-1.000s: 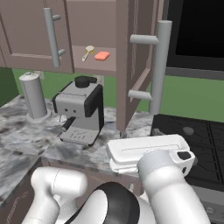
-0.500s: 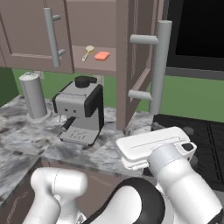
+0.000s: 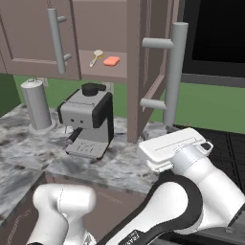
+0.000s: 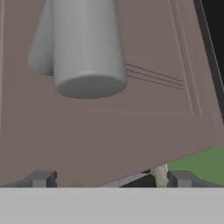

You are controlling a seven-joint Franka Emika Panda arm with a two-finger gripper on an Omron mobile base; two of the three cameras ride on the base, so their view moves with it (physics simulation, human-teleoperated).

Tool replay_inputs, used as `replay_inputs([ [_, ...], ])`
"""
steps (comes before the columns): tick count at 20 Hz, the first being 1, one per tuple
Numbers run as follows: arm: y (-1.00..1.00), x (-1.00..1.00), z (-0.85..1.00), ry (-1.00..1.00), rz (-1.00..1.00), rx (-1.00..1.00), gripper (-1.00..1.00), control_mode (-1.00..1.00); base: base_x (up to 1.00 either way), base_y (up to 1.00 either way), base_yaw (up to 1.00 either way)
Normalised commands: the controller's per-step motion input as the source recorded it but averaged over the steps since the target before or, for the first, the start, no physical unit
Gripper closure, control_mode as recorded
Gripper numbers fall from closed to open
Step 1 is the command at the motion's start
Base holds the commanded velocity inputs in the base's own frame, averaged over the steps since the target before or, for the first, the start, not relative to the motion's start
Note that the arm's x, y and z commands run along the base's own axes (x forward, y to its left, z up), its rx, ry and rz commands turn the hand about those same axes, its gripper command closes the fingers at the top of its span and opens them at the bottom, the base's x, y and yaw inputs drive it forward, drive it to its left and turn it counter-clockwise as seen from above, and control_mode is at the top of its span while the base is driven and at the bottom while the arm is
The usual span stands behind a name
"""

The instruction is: Pick up the dish brush and bar soap from the sink, and place them back in the cabinet, and close the cabinet doors.

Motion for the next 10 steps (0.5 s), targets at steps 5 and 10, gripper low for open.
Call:
replay_inputs([
  [5, -0.04, 0.36, -0.08, -0.04, 0.14, 0.03, -1.0, -1.0, 0.0, 0.0, 0.0],
  [10, 0.07, 0.08, -0.03, -0.03, 0.14, 0.0, -1.0, -1.0, 0.0, 0.0, 0.0],
])
